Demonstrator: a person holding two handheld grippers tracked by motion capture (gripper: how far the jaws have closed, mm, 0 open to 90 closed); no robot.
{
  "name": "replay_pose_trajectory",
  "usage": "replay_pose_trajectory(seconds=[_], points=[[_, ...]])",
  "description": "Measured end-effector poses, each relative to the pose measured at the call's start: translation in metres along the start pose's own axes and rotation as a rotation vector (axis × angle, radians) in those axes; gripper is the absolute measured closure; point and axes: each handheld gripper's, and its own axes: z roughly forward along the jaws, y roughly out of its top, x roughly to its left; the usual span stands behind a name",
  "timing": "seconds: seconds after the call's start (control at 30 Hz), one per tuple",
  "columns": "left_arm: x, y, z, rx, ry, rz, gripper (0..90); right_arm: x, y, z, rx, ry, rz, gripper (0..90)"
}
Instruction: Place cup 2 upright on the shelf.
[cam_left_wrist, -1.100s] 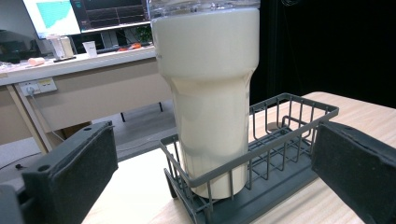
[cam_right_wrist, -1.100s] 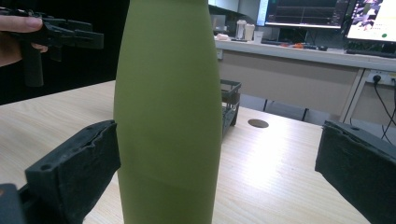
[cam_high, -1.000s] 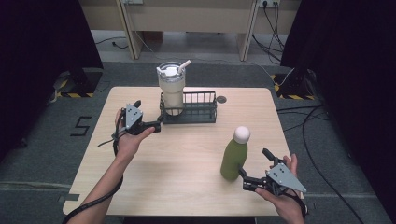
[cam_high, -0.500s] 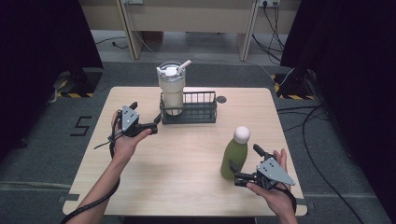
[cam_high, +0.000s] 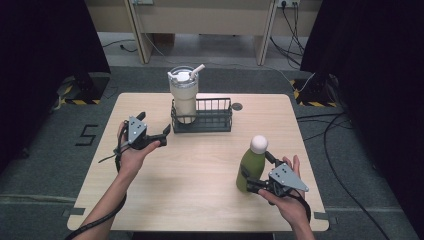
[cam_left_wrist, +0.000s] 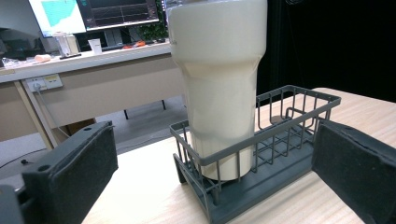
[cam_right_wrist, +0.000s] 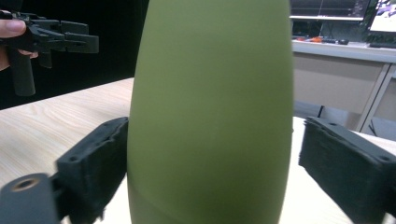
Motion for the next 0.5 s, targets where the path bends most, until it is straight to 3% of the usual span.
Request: replay_pose_trajectory(seconds=[0.33,0.5], points=[[-0.002,-0.004,-0.009,0.001,-0.008,0.001,0.0,0.002,0.001,0.006,0.006,0.0,-0.01,17.4],[-0.002,-0.007,-0.013,-0.001,-0.01,-0.003,0.0,0.003,0.002,0.008,0.005,-0.008,-0.02,15.1]])
